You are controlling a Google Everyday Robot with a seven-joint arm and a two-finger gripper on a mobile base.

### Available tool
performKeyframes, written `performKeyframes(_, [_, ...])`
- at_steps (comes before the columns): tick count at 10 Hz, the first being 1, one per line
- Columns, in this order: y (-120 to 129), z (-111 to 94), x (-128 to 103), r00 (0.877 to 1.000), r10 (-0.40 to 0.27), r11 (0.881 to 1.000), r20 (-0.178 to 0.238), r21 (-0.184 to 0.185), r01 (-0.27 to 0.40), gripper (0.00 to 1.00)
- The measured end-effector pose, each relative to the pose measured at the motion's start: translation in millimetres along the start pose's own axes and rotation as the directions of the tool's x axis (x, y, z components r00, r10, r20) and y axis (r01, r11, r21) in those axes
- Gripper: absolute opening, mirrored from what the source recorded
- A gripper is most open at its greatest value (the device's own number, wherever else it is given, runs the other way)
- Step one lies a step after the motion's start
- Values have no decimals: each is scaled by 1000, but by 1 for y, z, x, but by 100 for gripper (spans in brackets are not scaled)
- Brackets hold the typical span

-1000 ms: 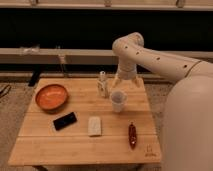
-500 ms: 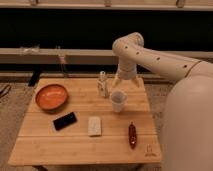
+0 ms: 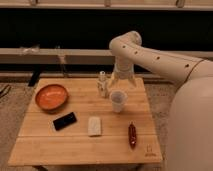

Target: Drag the ceramic bowl in a circle

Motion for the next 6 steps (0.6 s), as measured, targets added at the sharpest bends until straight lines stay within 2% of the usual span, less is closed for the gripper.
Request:
performKeyframes(3, [-76, -20, -7, 996, -82, 996, -31, 37, 83, 80])
performKeyframes(6, [-138, -19, 9, 984, -170, 984, -45, 52, 172, 80])
